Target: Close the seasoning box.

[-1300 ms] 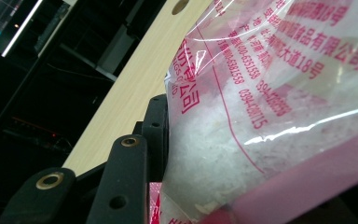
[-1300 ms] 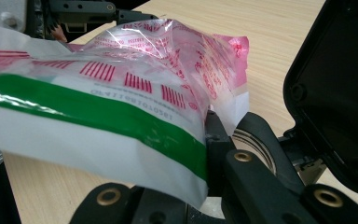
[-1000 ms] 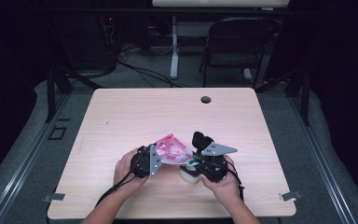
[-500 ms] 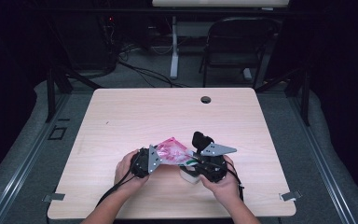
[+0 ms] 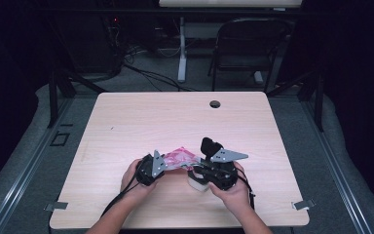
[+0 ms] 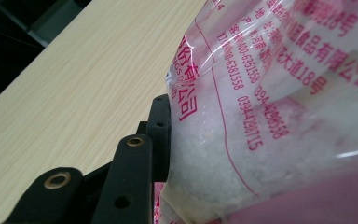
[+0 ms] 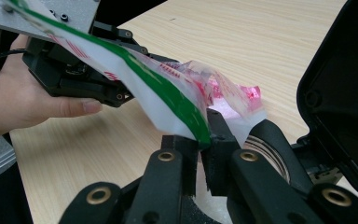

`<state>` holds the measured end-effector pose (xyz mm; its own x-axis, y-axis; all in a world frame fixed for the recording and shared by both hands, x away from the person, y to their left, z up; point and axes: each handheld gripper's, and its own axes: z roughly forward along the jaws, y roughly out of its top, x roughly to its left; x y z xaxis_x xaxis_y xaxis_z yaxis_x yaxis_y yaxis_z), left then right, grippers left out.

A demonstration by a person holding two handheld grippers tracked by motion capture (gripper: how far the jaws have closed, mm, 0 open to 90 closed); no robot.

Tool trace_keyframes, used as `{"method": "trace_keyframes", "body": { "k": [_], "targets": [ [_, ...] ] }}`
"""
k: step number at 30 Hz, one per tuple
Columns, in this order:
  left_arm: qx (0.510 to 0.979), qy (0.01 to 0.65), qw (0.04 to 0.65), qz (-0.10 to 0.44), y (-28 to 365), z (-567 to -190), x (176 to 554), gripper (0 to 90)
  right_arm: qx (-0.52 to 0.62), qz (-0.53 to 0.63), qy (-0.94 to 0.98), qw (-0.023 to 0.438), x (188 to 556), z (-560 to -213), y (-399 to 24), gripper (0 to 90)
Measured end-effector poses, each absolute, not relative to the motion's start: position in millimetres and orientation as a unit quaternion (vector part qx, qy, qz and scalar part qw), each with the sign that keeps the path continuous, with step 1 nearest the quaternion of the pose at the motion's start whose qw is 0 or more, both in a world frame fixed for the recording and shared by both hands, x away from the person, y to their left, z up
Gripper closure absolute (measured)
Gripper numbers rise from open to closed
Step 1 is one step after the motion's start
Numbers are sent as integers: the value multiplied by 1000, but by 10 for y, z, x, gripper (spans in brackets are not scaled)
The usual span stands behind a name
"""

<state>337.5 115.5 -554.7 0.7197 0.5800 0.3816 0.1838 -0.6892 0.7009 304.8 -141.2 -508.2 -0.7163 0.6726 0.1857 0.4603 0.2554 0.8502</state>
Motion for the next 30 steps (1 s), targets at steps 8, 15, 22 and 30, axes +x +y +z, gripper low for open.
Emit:
{"method": "trace_keyframes", "body": {
  "k": [8, 15, 22, 30],
  "targets": [
    [869, 237, 339, 272, 1188, -5599, 3430, 705, 360, 498, 782, 105, 3062, -5090, -1421, 804],
    [871, 244, 342, 255, 1193, -5635, 3459, 707, 354, 508, 778, 109, 3055, -5086, -1418, 721],
    [869, 257, 355, 232, 1228, -5658, 3503, 710, 353, 516, 773, 112, 3062, -5092, -1414, 633],
    [862, 279, 372, 203, 1284, -5667, 3548, 712, 353, 522, 766, 123, 3049, -5080, -1424, 584]
  ]
}}
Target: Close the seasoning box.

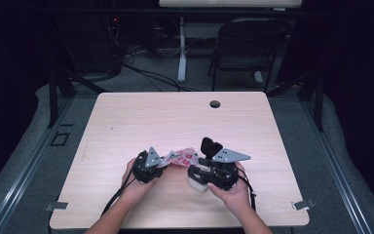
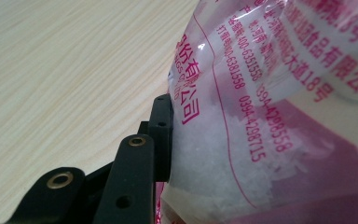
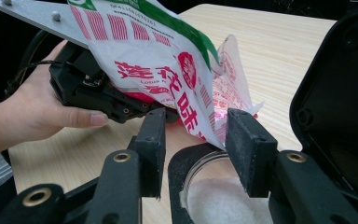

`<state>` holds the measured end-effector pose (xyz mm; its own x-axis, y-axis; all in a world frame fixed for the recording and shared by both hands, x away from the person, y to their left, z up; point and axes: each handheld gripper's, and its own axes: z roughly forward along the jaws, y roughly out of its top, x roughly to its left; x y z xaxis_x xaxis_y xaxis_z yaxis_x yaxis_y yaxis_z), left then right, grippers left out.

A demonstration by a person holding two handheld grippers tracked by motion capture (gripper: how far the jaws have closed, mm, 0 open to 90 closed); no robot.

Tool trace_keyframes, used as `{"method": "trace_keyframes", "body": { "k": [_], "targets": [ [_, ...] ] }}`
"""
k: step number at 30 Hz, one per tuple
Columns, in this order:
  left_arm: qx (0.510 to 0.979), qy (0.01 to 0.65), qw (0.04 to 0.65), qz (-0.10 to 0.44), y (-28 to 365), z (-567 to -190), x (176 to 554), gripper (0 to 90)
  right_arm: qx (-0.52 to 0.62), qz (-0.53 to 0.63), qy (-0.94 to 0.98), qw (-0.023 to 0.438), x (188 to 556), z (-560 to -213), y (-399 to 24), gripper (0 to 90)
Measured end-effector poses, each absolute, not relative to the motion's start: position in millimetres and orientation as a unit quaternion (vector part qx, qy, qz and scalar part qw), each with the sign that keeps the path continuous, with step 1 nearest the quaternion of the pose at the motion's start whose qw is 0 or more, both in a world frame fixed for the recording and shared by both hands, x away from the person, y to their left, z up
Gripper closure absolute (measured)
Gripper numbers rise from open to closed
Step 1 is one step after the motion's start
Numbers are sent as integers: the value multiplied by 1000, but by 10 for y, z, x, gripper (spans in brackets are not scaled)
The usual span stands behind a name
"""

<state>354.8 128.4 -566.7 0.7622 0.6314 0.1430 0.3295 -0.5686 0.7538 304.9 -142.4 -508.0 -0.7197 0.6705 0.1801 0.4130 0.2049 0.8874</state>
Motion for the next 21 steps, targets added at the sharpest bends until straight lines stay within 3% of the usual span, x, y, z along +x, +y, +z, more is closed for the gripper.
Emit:
{"method": "trace_keyframes", "body": {
  "k": [9, 21],
  "targets": [
    [850, 309, 394, 164, 1365, -5669, 3618, 713, 359, 533, 756, 125, 3043, -5061, -1459, 570],
    [826, 354, 406, 167, 1569, -5597, 3694, 717, 367, 531, 753, 131, 3046, -5063, -1487, 565]
  ]
}}
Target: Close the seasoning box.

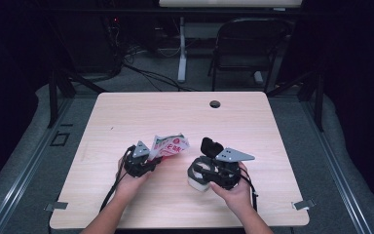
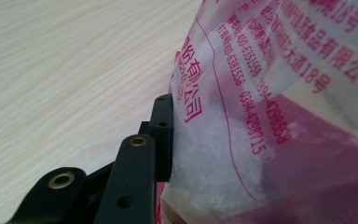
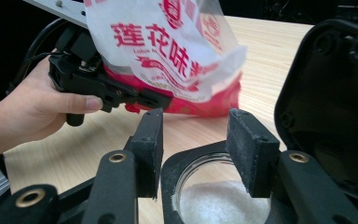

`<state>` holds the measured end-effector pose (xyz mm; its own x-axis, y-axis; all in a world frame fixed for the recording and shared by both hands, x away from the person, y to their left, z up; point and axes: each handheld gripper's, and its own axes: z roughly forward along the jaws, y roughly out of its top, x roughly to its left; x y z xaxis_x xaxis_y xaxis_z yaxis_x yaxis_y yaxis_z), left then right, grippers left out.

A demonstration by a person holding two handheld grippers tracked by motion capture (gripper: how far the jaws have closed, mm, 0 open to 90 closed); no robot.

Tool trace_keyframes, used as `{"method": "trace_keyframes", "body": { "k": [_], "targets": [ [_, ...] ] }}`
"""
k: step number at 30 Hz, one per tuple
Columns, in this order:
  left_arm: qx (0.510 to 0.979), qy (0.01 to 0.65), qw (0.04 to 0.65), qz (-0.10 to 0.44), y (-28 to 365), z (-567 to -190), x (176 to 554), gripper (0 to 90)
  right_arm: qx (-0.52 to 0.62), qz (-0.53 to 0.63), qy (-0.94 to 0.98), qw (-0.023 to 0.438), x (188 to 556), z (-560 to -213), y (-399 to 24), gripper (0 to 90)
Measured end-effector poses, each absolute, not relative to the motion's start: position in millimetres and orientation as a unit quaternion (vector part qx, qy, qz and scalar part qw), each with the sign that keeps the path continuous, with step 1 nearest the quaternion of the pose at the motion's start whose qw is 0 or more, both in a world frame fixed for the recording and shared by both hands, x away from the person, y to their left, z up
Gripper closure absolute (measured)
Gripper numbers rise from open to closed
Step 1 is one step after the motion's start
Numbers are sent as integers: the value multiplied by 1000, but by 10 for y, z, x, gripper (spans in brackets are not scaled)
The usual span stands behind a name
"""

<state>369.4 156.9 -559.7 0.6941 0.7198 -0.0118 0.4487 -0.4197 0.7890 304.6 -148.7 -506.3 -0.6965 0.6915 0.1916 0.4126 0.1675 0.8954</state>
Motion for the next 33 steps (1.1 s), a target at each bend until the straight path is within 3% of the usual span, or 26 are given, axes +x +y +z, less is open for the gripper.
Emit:
{"method": "trace_keyframes", "body": {
  "k": [33],
  "targets": [
    [750, 492, 373, 238, 2282, -5525, 3846, 718, 381, 531, 744, 138, 3059, -5067, -1516, 518]
  ]
}}
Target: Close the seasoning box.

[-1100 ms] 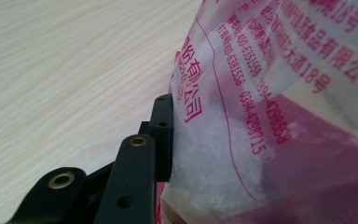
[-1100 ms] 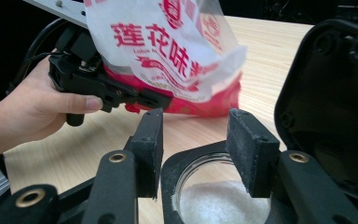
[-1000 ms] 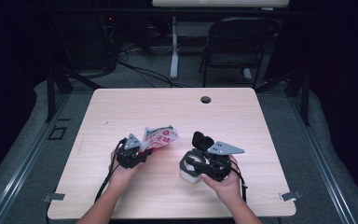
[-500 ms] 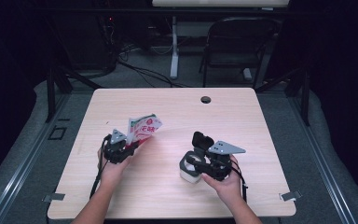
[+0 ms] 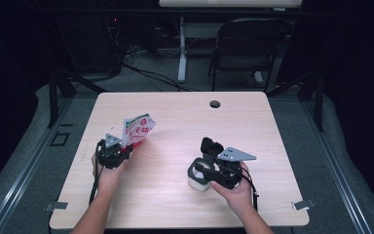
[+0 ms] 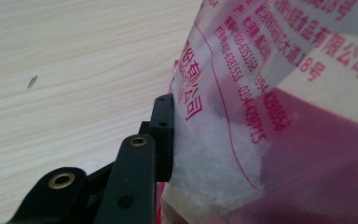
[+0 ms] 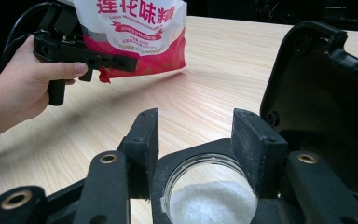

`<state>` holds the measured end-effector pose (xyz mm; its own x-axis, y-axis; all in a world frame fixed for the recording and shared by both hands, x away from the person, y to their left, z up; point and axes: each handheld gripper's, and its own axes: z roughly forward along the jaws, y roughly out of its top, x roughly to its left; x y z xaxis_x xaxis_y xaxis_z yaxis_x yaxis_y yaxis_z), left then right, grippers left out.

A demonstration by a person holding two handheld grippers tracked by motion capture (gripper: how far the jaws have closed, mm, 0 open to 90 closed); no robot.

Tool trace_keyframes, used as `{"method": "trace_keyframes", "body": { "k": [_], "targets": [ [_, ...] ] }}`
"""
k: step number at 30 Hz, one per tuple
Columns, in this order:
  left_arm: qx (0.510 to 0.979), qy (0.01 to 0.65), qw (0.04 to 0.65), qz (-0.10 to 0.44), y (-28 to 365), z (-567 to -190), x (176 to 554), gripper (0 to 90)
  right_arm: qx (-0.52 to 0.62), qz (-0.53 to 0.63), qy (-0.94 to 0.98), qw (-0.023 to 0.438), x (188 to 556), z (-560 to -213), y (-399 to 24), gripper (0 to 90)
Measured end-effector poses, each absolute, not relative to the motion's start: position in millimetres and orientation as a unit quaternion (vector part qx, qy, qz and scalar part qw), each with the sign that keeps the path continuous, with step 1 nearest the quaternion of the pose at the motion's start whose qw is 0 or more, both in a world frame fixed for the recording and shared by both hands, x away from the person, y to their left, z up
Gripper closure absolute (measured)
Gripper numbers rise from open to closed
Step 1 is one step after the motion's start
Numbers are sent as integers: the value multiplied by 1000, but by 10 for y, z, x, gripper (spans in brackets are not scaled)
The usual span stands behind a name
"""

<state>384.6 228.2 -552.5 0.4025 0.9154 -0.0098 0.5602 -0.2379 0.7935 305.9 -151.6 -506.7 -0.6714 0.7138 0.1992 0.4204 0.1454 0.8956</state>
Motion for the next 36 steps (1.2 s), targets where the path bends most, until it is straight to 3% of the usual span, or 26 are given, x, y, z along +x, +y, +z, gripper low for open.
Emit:
{"method": "trace_keyframes", "body": {
  "k": [19, 36],
  "targets": [
    [739, 516, 358, 245, 2325, -5597, 3865, 715, 382, 529, 745, 141, 3057, -5069, -1516, 516],
    [728, 535, 371, 214, 2336, -5723, 3856, 683, 385, 533, 740, 141, 3055, -5059, -1543, 512]
  ]
}}
